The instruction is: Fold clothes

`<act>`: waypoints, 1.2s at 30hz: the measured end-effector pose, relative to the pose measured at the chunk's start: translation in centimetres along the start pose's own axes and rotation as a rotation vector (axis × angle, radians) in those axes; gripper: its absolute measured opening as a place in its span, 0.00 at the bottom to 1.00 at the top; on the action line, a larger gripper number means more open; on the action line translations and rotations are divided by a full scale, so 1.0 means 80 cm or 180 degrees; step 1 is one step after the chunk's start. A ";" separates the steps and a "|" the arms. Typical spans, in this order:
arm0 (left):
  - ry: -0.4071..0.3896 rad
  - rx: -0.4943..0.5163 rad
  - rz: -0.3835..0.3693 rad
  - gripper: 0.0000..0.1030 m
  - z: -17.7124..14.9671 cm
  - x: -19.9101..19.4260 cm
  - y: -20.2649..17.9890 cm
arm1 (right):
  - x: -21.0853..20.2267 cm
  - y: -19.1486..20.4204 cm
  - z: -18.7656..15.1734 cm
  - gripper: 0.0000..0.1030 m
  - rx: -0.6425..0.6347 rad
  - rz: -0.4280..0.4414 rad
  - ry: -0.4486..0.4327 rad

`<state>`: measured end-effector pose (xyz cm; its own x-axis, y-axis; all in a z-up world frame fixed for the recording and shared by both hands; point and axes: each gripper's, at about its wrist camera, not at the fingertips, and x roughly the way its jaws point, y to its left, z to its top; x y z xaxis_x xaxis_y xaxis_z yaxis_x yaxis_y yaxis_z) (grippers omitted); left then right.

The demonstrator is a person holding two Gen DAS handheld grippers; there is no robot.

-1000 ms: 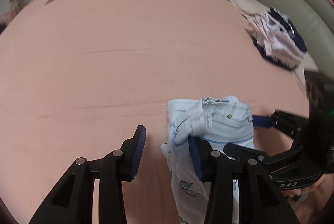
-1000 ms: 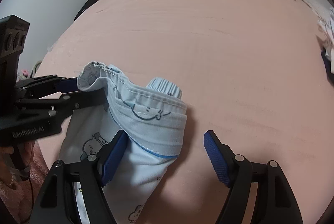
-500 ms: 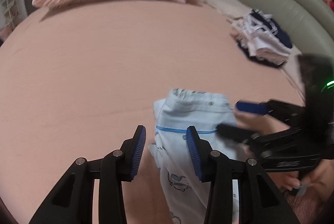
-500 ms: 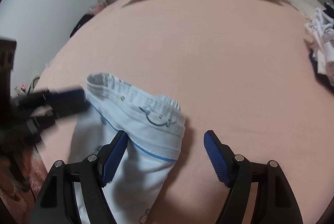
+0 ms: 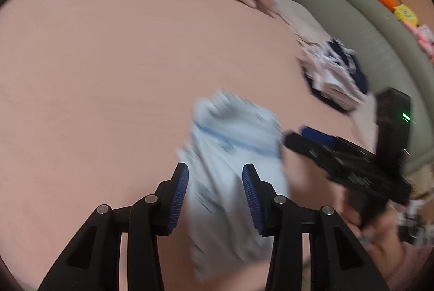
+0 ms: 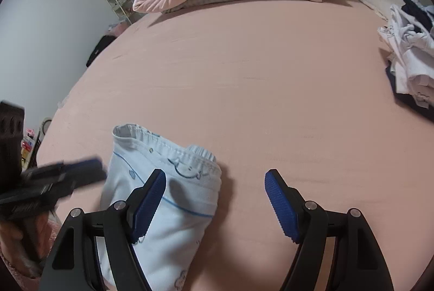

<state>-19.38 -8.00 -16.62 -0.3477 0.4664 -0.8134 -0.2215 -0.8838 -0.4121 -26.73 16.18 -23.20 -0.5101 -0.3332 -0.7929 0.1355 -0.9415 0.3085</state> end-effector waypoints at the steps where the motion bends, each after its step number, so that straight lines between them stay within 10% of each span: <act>1: 0.0062 -0.0030 -0.0049 0.37 -0.011 0.000 -0.004 | -0.005 -0.001 -0.003 0.73 0.0025 -0.0019 0.0023; 14: 0.0274 0.0406 -0.0020 0.07 -0.060 0.017 -0.029 | -0.009 0.023 -0.061 0.73 -0.0091 -0.0175 0.0515; 23: 0.0173 0.0472 0.0326 0.06 -0.065 -0.023 -0.017 | -0.042 0.043 -0.052 0.73 -0.0095 -0.0032 0.0260; 36: 0.0461 0.0084 0.0549 0.19 -0.070 -0.006 0.029 | 0.002 0.068 -0.080 0.74 -0.0446 -0.0207 0.0612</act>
<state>-14.60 -10.45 -19.51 -0.2485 0.2966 -0.9221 -0.1947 -0.9478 -0.2525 -20.62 10.71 -25.04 -0.3524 -0.2626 -0.8983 0.2311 -0.9545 0.1884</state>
